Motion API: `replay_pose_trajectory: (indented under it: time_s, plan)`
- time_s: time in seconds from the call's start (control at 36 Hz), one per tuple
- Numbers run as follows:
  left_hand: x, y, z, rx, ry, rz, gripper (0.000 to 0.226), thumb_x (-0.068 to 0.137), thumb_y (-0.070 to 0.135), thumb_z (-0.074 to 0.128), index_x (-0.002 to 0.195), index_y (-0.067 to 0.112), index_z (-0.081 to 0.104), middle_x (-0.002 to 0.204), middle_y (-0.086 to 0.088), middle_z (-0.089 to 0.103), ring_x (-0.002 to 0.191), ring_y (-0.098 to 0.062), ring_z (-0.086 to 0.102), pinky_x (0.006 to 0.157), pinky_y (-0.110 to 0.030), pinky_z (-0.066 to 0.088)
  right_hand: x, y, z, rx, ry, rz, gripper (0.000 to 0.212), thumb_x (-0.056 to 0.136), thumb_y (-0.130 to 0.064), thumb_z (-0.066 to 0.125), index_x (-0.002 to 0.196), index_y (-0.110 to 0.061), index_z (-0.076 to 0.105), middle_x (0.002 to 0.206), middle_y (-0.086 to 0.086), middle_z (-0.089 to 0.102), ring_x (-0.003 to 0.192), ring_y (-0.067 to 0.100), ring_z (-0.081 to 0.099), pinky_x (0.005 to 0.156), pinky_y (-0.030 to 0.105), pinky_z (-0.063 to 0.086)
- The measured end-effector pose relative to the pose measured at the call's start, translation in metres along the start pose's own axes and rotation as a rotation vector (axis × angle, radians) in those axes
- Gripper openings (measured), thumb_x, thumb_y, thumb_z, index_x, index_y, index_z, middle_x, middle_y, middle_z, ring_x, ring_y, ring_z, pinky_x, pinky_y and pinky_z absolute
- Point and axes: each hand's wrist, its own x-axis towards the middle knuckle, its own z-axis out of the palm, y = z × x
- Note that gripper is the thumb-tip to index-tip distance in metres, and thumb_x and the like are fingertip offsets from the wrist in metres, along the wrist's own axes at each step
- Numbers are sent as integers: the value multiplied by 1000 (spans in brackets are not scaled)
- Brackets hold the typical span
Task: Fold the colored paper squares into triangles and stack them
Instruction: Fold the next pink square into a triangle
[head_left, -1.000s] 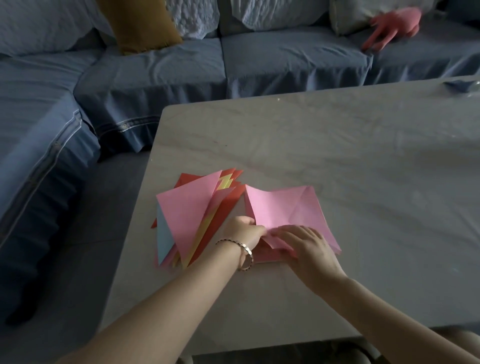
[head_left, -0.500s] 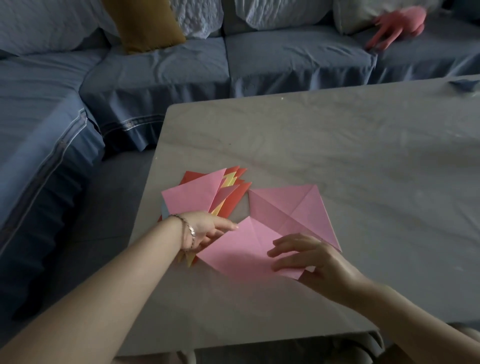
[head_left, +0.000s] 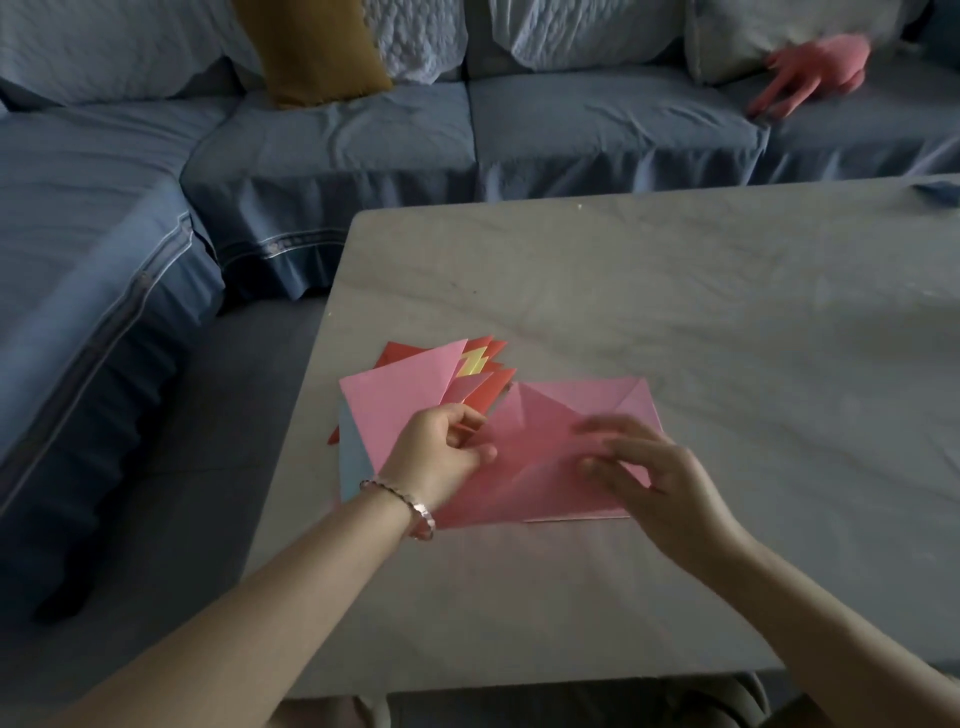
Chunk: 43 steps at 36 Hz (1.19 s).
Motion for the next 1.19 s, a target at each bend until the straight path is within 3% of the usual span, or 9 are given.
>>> replay_pose_trajectory:
  time_s: [0.06, 0.08, 0.19, 0.25, 0.36, 0.47, 0.72, 0.89, 1.19]
  plan:
    - [-8, 6, -1, -7, -34, 59, 26, 79, 4, 66, 72, 28, 59, 67, 10, 65, 54, 5, 56, 55, -6, 43, 7, -4, 0, -73, 46, 44, 4, 71, -50, 70, 69, -49, 67, 117, -22, 54, 104, -4, 50, 83, 1, 33]
    - [-11, 7, -1, -5, -56, 84, 24, 80, 5, 66, 73, 27, 61, 68, 9, 67, 55, 6, 57, 58, -8, 44, 10, -7, 1, -76, 58, 79, 10, 72, -42, 73, 68, -47, 66, 117, -19, 53, 103, -7, 49, 81, -3, 31]
    - [-22, 15, -2, 9, -124, 126, 16, 82, 3, 63, 80, 18, 66, 77, 4, 70, 70, -1, 63, 70, -14, 49, 16, -14, 1, -10, 84, 162, 13, 74, -18, 74, 72, -29, 68, 84, -20, 66, 72, -16, 56, 68, -2, 36]
    - [-26, 18, -2, 33, -134, 124, 16, 85, 7, 60, 82, 23, 65, 79, 4, 71, 74, -5, 65, 72, -16, 49, 15, -13, 1, -21, 81, 187, 14, 73, -19, 76, 68, -31, 68, 66, -25, 66, 64, -12, 57, 64, 2, 39]
    - [-33, 24, -1, 33, -32, 167, 6, 88, 25, 58, 86, 27, 63, 69, 12, 64, 63, 2, 57, 60, -7, 42, 13, -12, 1, -20, 106, 212, 18, 70, -19, 77, 62, -32, 67, 57, -29, 63, 58, -13, 54, 61, 2, 39]
    - [-37, 28, 5, 32, 32, 200, 11, 78, 22, 70, 85, 28, 63, 80, 12, 66, 76, -1, 63, 70, -9, 48, 9, -14, 3, 6, 112, 223, 17, 70, -17, 78, 62, -29, 68, 58, -24, 64, 60, -5, 56, 61, 4, 41]
    - [-47, 28, 10, 78, 159, 259, 23, 75, 14, 73, 72, 34, 63, 67, 14, 65, 67, 0, 61, 62, -8, 46, 4, -27, 4, 86, 205, 167, 22, 72, -9, 75, 62, -25, 64, 53, -25, 61, 54, -9, 55, 55, 3, 38]
    - [-51, 29, 10, 59, 194, 290, 8, 74, 14, 74, 77, 22, 72, 67, 13, 67, 66, -1, 62, 64, -10, 47, 3, -34, 5, 174, 254, 155, 25, 70, -2, 75, 63, -23, 64, 54, -19, 63, 52, -6, 55, 55, 5, 39]
    - [-54, 30, 9, 58, 230, 321, 15, 74, 10, 74, 84, 20, 74, 74, 19, 68, 69, 1, 64, 67, -9, 48, -1, -38, 4, 228, 302, 133, 28, 72, -6, 73, 67, -33, 69, 63, -19, 69, 60, -7, 60, 61, 7, 44]
